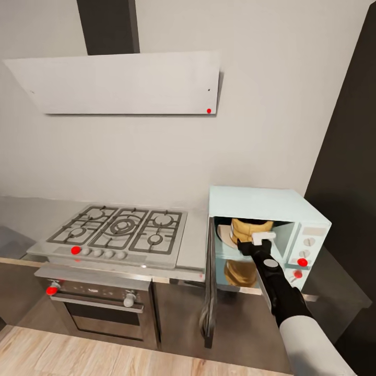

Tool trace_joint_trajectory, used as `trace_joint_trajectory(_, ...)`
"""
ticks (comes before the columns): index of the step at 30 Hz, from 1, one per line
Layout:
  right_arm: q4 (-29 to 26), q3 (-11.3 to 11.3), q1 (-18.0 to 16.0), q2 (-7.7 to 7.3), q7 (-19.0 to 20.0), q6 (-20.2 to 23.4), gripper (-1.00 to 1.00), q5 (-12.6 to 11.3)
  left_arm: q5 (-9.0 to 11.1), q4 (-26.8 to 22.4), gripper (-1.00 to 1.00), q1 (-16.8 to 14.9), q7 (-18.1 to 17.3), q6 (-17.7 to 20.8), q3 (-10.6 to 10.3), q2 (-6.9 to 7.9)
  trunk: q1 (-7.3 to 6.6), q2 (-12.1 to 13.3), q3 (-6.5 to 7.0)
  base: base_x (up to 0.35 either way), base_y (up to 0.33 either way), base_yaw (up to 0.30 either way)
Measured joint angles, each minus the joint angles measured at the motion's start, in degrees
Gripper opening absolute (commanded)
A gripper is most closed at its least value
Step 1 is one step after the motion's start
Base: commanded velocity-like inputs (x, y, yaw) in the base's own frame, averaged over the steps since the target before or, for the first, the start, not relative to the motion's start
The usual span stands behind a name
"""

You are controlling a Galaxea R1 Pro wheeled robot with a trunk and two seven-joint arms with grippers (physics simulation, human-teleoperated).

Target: In the kitchen, take the popcorn bag from the countertop, put it into the microwave, and heat it until the popcorn is cooked so the cooked popcorn ends up inside the bag.

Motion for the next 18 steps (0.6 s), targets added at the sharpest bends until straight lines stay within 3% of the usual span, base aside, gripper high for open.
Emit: trace_joint_trajectory(18, 0.2, 0.1, -0.2, 0.00, 0.0, -0.4, 1.00, 0.0, 0.1, 0.0, 1.00, 0.0, 0.0, 0.0, 0.1, 0.05, -0.01, 0.0, 0.00, 0.019, 0.000, 0.000)
